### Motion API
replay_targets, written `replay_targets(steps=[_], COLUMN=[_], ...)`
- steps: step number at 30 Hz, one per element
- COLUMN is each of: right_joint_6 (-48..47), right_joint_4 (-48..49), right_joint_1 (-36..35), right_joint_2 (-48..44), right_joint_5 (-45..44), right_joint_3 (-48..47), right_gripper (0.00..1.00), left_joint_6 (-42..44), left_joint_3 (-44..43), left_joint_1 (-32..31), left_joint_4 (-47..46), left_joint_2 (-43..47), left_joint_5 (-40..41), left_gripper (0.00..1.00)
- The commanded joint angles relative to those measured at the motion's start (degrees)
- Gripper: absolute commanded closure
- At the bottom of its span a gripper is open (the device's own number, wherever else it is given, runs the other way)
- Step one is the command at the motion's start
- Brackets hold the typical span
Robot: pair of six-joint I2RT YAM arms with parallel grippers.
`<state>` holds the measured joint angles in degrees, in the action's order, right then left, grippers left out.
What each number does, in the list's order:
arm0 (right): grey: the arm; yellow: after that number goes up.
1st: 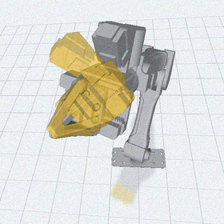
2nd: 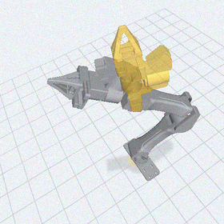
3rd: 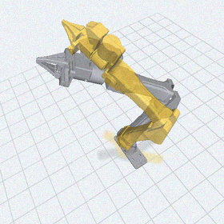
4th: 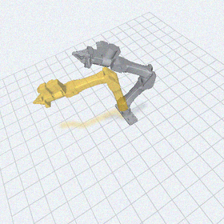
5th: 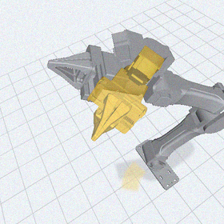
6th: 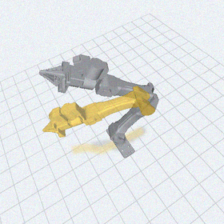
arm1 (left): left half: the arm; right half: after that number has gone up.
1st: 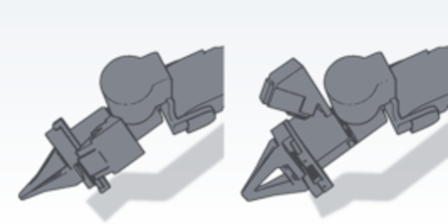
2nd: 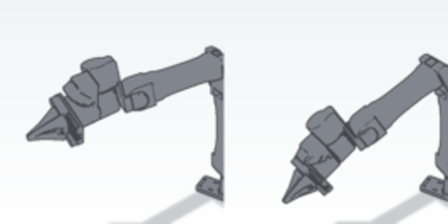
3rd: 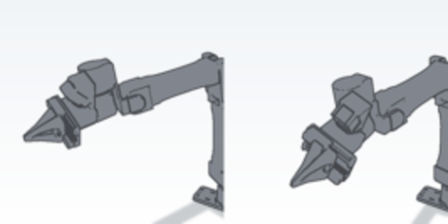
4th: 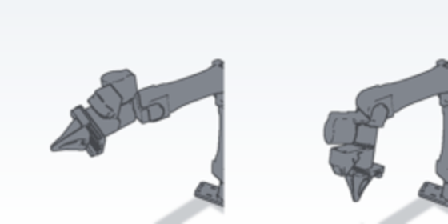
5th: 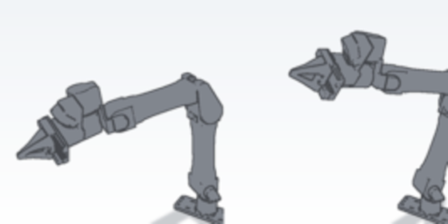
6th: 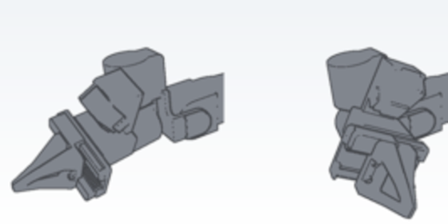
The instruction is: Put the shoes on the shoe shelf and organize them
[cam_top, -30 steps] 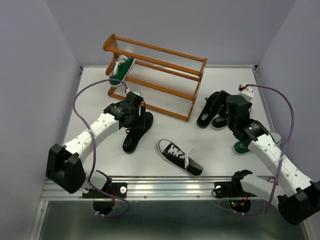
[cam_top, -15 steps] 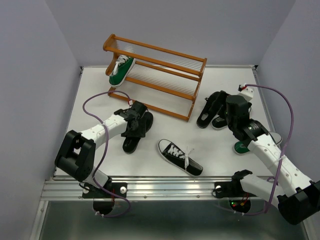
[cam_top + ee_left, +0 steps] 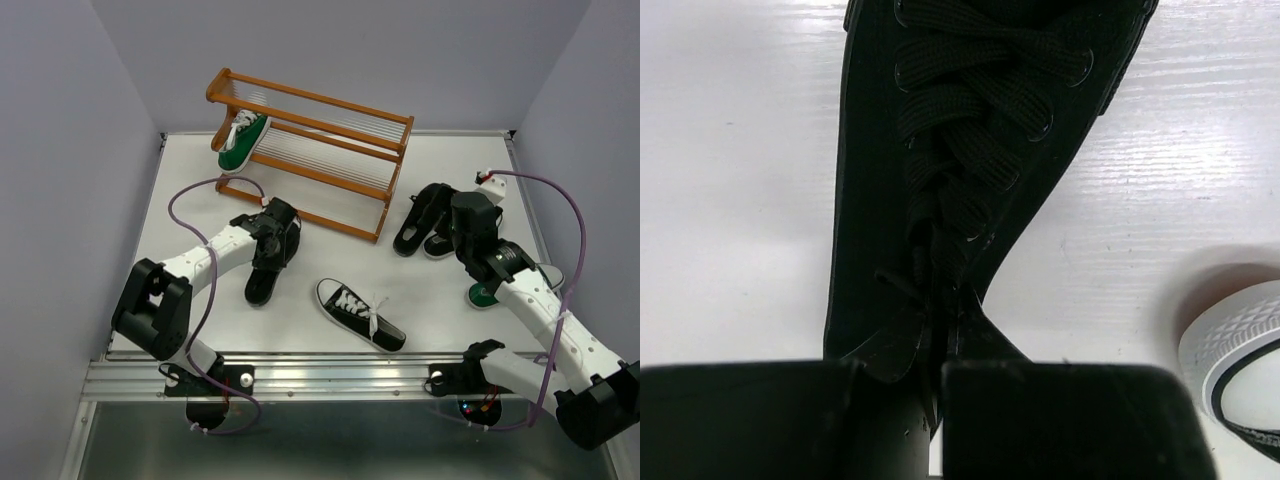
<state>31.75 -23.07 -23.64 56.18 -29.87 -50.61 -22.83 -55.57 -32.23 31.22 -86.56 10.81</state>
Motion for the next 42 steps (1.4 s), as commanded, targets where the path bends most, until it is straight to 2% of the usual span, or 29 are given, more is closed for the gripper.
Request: replay_targets(steps=[1, 8, 16, 29, 36, 42], right_joint_6=[0.2, 0.5, 0.2, 0.8, 0.5, 0.9], right_joint_4=[1.4, 2.6, 3.0, 3.0, 2.7, 2.3], right_joint_1=[0.1, 0.1, 0.1, 0.1, 0.1, 0.1], right_joint_2=[-1.3, 0.0, 1.0, -0.4, -0.8, -1.3], right_joint_5=[0.2, 0.9, 1.2, 0.9, 0.4, 0.2], right_joint_3=[0.2, -0.1, -1.2, -1.0, -1.2, -0.4], right_gripper=[0.0, 0.0, 0.0, 0.0, 0.0, 0.0], left_joint_6=[3.9, 8.0, 11.0, 12.8, 12.9, 12.1], left_joint_3=[-8.0, -15.3, -21.6, -32.8, -33.1, -26.5], left_joint_1=[0.2, 0.2, -0.1, -0.3, -0.6, -0.8], left_joint_4=[5.4, 11.9, 15.7, 16.0, 14.5, 13.0], left_joint_2=[6.6, 12.1, 15.0, 12.7, 10.7, 10.5], left_joint_5=[2.6, -2.5, -4.7, -7.8, -8.9, -9.8], left_gripper=[1.0, 1.0, 1.0, 1.0, 1.0, 1.0])
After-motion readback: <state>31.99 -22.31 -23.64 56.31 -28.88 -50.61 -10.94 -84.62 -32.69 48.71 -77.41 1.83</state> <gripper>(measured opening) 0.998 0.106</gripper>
